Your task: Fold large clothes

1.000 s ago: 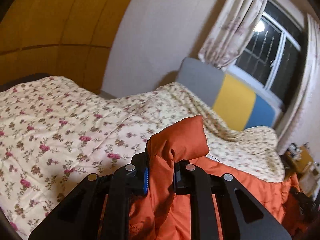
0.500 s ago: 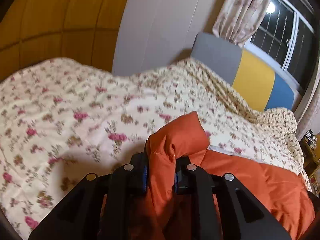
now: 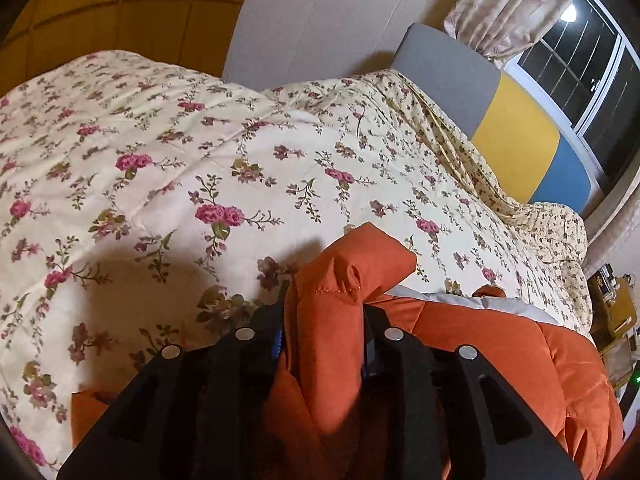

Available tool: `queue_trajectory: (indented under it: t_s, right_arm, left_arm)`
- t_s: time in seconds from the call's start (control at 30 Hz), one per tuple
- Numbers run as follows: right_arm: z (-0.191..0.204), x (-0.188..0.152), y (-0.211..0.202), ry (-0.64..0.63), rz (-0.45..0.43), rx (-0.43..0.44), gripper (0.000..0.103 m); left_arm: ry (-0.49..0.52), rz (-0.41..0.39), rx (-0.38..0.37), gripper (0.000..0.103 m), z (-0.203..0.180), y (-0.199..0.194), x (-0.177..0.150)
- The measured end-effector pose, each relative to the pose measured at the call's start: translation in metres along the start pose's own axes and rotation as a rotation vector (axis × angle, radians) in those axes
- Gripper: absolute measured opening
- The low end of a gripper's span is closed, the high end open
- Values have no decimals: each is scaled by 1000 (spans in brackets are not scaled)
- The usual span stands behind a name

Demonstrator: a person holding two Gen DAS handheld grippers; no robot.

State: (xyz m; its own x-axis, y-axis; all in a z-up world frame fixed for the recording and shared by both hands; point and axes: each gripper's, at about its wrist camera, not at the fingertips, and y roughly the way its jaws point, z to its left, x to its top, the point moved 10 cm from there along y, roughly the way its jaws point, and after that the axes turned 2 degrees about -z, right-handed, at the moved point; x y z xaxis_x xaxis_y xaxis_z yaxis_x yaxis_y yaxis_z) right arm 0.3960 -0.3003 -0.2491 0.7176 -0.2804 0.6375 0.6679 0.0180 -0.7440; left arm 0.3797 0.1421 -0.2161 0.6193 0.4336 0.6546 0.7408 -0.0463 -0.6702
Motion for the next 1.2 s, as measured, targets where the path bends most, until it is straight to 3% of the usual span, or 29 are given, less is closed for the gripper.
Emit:
queue_trajectory:
  t_s: [0.1, 0.17, 0.23, 0.27, 0.37, 0.47, 0.6, 0.67, 0.77, 0.83, 0.9, 1.1, 1.2]
  right_arm:
    - [0, 0, 0, -10, 1, -13, 28]
    - [1, 0, 1, -18, 1, -23, 29]
    - [1, -1, 0, -23, -1, -34, 33]
    - [0, -1, 0, -25, -3, -41, 33]
    - [0, 0, 0, -31, -7, -58, 37]
    - [-2, 0, -2, -31, -13, -67, 40]
    - [-4, 0, -5, -22, -20, -75, 46]
    - [-4, -1, -6, -19, -23, -77, 47]
    - [-5, -1, -7, -15, -25, -78, 49]
    - [-5, -1, -7, -14, -24, -77, 49]
    - [-5, -2, -7, -11, -23, -72, 50]
    - [-5, -1, -7, 0, -23, -62, 51]
    - [-3, 3, -17, -3, -64, -60, 52]
  left_arm:
    - [-5, 4, 11, 38, 1, -1, 0]
    - [-18, -1, 32, 69, 5, -7, 0]
    - [-36, -42, 31, 87, 7, -24, 3]
    - [-41, -77, 30, 89, 5, -38, 5]
    - [-31, -137, 21, 89, -5, -79, 2]
    - [-2, -179, -33, 89, -32, -119, -6]
    - [146, -196, -85, 89, -91, -145, -25]
    - [255, -193, -91, 82, -125, -136, -33]
    - [328, -164, -20, 73, -140, -105, -33]
    - [333, -81, 41, 73, -134, -71, -40]
    - [309, -26, 38, 73, -126, -50, -51]
    - [301, -66, 7, 73, -122, -34, -61]
    - [300, -64, 5, 73, -121, -33, -62]
